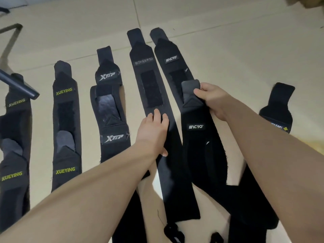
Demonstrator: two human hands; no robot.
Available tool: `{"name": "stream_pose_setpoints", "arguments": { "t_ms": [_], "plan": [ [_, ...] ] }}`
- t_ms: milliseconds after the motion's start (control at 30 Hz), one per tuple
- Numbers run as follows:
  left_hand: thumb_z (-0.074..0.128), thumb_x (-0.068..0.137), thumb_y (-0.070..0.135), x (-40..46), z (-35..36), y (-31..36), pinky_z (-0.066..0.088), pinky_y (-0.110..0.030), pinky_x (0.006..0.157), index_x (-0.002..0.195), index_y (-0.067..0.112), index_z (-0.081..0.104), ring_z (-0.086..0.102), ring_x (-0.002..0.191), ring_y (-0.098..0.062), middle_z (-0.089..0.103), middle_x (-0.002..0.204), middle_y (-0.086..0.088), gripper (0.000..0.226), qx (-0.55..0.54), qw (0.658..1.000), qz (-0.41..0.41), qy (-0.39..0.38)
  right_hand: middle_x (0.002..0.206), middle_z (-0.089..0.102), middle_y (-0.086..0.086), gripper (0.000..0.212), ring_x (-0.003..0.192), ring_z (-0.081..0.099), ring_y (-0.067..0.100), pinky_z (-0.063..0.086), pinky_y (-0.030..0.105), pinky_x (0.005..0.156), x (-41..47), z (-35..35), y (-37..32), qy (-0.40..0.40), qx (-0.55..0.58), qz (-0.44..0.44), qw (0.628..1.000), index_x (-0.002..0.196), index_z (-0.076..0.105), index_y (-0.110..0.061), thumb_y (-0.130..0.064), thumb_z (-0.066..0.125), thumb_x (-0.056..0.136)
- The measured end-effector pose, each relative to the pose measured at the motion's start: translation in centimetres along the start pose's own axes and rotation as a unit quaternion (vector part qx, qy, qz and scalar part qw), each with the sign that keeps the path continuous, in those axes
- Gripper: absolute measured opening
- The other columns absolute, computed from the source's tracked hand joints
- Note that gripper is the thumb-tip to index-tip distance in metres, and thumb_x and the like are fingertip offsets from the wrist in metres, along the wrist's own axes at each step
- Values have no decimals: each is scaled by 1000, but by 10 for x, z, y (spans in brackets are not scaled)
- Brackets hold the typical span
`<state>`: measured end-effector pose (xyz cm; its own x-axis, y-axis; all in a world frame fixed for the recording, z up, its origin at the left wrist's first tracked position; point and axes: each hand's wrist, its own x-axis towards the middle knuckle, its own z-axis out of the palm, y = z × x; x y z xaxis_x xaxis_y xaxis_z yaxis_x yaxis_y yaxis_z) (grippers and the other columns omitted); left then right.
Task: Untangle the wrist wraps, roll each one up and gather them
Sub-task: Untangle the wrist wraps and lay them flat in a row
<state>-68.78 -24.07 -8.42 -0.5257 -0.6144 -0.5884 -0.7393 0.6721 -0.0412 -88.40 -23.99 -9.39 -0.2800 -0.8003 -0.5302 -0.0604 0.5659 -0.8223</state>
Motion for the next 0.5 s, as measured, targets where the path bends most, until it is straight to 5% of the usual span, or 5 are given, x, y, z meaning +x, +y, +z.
{"name": "stream_pose_setpoints", "arguments": {
  "t_ms": [133,267,333,400,500],
  "plan": [
    [79,65,47,0,-1,0,22,-39,115,148,4,2,13,142,-37,2,154,-25,121,-4,1000,0,-1,65,31,8,37,62,31,18,26,28,58,14,7,-3,32,-91,-5,995,60,33,-13,-12,58,88],
    [79,65,47,0,0,0,24,-39,114,149,5,0,10,143,-36,0,154,-24,122,-12,1000,-2,-2,61,31,2,43,63,32,24,23,29,54,27,18,-3,99,-257,33,961,57,27,-16,-12,54,90],
    [79,66,47,0,0,-1,24,-39,114,149,5,-1,8,143,-35,-1,155,-24,122,-15,1000,-2,-3,72,44,3,27,76,43,27,30,27,62,27,22,-4,125,-303,38,944,68,42,-14,-14,52,92],
    [79,67,46,-1,1,-1,24,-39,113,149,5,-2,6,144,-35,-3,155,-23,122,-22,1000,-3,-3,96,55,7,7,94,53,30,33,30,71,24,24,-6,160,-329,36,930,100,52,-12,-17,53,94],
    [79,68,42,-2,2,-1,24,-40,113,149,6,-1,4,144,-36,-4,155,-23,120,-33,999,-4,1,111,58,8,35,102,56,31,34,35,70,22,25,-6,228,-328,31,916,122,38,-8,-18,57,94]
  ]
}}
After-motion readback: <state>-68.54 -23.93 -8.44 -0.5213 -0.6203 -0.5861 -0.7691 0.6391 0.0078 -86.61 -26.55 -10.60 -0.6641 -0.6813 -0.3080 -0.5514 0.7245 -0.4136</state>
